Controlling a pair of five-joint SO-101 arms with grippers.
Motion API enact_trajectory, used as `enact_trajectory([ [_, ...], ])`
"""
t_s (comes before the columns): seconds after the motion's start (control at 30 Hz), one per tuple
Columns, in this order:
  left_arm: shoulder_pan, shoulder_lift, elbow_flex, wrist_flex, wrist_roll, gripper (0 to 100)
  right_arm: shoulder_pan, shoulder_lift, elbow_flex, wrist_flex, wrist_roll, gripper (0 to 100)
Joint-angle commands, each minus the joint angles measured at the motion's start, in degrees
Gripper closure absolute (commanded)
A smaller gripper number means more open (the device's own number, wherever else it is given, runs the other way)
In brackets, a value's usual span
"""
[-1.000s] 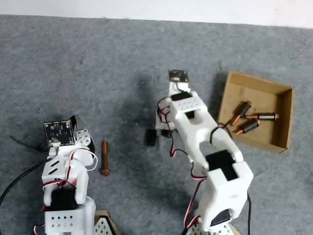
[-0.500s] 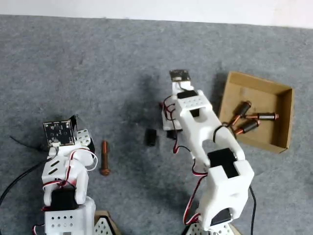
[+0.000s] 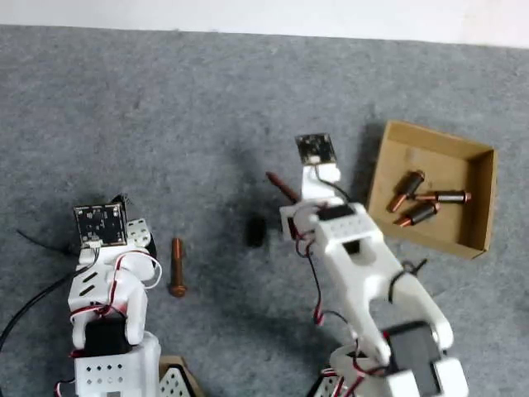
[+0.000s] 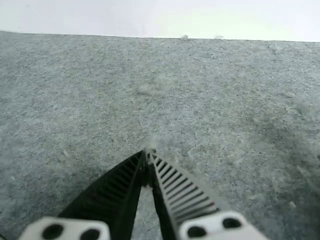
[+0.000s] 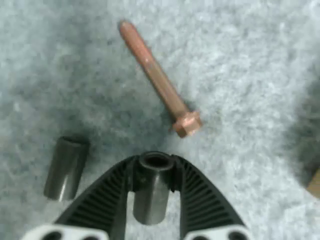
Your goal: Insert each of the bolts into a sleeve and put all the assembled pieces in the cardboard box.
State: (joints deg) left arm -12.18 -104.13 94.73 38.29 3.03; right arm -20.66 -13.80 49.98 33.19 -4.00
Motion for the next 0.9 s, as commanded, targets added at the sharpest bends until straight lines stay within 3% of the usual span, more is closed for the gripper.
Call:
enact_trajectory([
  [0.0, 2.42, -0.57, -0.84, 0.09, -1.23, 99, 0.13, -6.81, 1.45, -2.24, 0.53, 99.4],
  [0.13, 8.57, -0.57, -0.48, 2.2, -6.51, 99, 0.13, -8.92, 3.12, -4.62, 0.53, 99.4],
  [0.7, 8.4, -0.04, 1.27, 2.55, -6.59, 94, 0.13, -8.84, 4.0, -4.7, 0.53, 99.4],
  [0.87, 8.48, 11.47, -2.51, 1.05, -8.53, 94, 0.13, -8.84, 4.0, -4.7, 0.53, 99.4],
])
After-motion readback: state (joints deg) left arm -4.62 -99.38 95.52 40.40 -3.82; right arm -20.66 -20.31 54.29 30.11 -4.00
